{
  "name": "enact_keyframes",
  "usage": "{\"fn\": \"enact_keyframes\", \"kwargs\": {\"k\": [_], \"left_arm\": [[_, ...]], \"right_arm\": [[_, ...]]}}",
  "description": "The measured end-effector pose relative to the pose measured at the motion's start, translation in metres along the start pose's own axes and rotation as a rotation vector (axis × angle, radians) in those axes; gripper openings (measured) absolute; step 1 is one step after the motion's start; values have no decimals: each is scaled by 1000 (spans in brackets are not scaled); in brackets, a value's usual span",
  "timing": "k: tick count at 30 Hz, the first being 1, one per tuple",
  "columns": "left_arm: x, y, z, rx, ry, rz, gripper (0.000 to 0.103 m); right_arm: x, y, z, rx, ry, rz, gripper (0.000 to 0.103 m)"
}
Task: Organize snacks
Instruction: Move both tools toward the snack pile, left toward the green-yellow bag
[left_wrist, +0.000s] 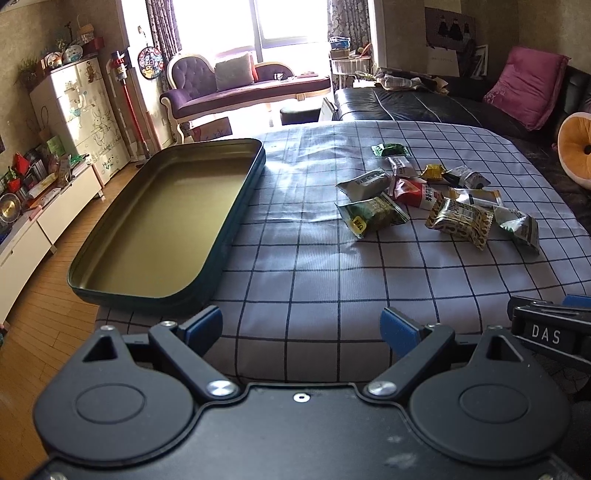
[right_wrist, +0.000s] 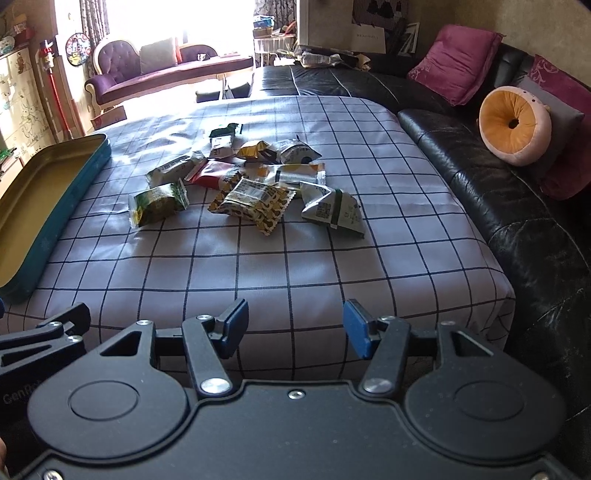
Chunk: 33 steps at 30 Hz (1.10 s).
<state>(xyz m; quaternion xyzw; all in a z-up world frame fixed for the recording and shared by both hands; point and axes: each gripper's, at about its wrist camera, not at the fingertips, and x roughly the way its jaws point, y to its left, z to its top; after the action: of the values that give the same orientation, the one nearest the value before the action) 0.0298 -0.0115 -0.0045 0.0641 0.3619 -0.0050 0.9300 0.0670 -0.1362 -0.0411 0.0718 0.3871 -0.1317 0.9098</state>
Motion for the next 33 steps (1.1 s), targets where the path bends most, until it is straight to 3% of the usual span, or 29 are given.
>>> {"fn": "enact_keyframes", "kwargs": {"k": [6, 13, 22, 33], "left_arm": [[19, 4, 23, -39, 39, -52, 96], [46, -2, 49, -19, 45, -73, 95], [82, -5, 59, -16, 91, -109, 95], [117, -4, 51, -37, 140, -122, 96]], "right_arm": [[14, -4, 20, 17, 26, -31, 62], [43, -5, 38, 23, 75, -47, 62], [65, -4, 45, 0, 99, -50, 63], [75, -14, 47, 3, 108, -44, 81]]}}
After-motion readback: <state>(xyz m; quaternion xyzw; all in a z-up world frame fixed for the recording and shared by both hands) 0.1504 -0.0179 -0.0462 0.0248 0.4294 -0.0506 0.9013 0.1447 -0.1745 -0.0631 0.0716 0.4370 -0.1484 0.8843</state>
